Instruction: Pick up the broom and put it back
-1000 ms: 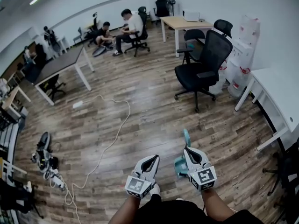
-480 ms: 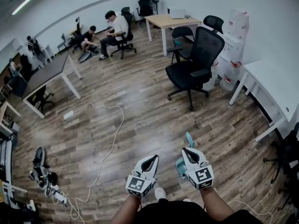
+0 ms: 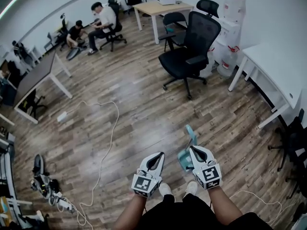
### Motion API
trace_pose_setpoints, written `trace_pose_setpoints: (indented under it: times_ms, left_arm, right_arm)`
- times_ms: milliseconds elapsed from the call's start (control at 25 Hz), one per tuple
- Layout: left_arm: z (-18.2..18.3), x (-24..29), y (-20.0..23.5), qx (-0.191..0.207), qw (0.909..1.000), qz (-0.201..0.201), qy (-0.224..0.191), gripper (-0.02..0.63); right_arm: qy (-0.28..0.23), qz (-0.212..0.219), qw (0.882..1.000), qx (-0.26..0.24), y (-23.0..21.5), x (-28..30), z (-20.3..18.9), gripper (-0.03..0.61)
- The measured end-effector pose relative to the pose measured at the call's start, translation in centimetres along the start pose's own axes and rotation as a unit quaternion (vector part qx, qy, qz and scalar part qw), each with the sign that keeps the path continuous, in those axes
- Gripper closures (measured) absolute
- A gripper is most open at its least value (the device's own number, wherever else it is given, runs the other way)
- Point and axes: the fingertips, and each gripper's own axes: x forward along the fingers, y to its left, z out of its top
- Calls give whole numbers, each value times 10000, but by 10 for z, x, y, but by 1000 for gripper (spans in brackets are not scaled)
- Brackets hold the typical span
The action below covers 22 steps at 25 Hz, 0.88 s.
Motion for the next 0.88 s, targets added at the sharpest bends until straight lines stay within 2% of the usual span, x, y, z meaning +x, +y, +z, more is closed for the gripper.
trace_pose_setpoints:
  times_ms: [240,360,880]
  left_arm:
    - [-11,14,-8,62,9999,111,79,595]
    - [-24,20,-14,-58,9997,130,222,595]
    - [-76,45,-14,-242,9970,188,707,595]
  right_arm:
    - [329,73,9994,68,-16,-5,-32,575]
    - [476,104,9988,94,-23,-4,-47,575]
    - [1265,-249,9914,244,-66,18,-132,574]
